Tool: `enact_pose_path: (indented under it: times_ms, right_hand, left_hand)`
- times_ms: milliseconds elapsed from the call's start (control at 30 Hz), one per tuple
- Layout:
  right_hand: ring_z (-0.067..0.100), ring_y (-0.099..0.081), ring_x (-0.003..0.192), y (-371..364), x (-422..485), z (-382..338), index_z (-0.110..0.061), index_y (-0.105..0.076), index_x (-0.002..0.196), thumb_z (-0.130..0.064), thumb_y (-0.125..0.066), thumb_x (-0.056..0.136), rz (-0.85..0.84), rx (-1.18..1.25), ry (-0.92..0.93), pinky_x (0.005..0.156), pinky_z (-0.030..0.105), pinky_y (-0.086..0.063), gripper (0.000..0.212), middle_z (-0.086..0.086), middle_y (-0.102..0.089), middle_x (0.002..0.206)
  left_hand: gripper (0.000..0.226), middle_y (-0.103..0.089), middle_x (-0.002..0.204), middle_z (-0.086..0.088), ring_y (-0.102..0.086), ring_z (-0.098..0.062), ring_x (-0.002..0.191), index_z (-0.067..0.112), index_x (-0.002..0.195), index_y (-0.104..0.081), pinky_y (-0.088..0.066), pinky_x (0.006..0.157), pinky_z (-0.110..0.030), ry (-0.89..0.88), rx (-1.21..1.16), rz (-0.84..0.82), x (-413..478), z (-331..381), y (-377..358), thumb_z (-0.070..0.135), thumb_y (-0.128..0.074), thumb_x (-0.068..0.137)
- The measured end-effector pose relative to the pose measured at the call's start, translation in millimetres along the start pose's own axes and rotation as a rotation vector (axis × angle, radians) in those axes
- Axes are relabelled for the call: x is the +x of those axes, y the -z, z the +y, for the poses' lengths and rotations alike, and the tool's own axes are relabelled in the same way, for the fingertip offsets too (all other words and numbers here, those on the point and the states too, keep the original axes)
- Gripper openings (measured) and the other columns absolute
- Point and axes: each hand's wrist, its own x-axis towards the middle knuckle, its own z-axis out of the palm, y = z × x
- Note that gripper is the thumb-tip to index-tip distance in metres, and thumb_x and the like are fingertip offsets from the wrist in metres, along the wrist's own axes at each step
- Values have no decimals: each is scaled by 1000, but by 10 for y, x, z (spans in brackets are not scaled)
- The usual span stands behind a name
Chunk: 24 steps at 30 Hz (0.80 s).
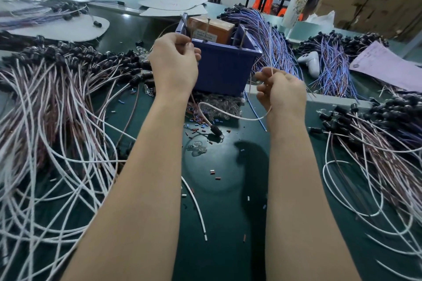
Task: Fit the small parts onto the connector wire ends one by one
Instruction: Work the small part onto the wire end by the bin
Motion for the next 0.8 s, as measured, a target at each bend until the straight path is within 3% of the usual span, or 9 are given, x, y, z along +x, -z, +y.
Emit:
enact_pose_path:
  times_ms: [167, 300, 500, 633, 700, 800]
  right_hand:
    - [6, -42, 44, -101, 24, 19, -15, -60, 77, -17, -46, 98, -34, -357, 213, 43, 16, -33, 25, -5, -50, 55]
    - [5, -46, 34, -143, -8, 53, -5, -50, 95, -8, -38, 96, -41, -352, 182, 41, 18, -38, 12, 2, -58, 55]
    - [7, -46, 43, -176, -24, 73, -15, -47, 93, -10, -39, 93, -98, -425, 208, 55, 28, -40, 9, -1, -65, 56]
    - [12, -48, 59, -206, -23, 93, -20, -47, 79, -10, -43, 91, -65, -450, 205, 68, 35, -44, 15, -3, -66, 61]
    - [14, -49, 58, -196, -12, 90, -18, -47, 76, -10, -44, 90, -47, -453, 203, 66, 35, -43, 16, -2, -65, 61]
    - [13, -51, 56, -176, -15, 110, -16, -48, 76, -14, -44, 93, -50, -488, 207, 66, 35, -46, 18, -3, -62, 57]
  left_hand:
    - [8, -69, 81, 1, -60, -2, 63, 18, 96, -59, -54, 70, -23, -24, 77, -18, 6, -45, -4, 14, -51, 96]
    - [7, -68, 77, 0, -54, 6, 46, 20, 95, -55, -46, 59, -16, -20, 104, -27, -16, -108, -14, 16, -49, 97]
    - [14, -67, 78, -1, -59, -5, 64, 11, 94, -56, -55, 78, -30, 111, 28, -68, -9, -130, -69, 3, -45, 93]
    - [11, -68, 80, 4, -56, 7, 56, 21, 92, -56, -47, 65, -20, 19, 224, -59, -31, -168, -30, 15, -49, 97]
    - [10, -68, 82, 3, -55, 8, 55, 22, 92, -56, -47, 65, -21, 8, 271, -59, -28, -181, -11, 17, -48, 98]
    - [9, -65, 75, 6, -53, 12, 48, 20, 95, -54, -40, 52, -8, 12, 274, -62, -24, -189, -12, 16, -47, 98]
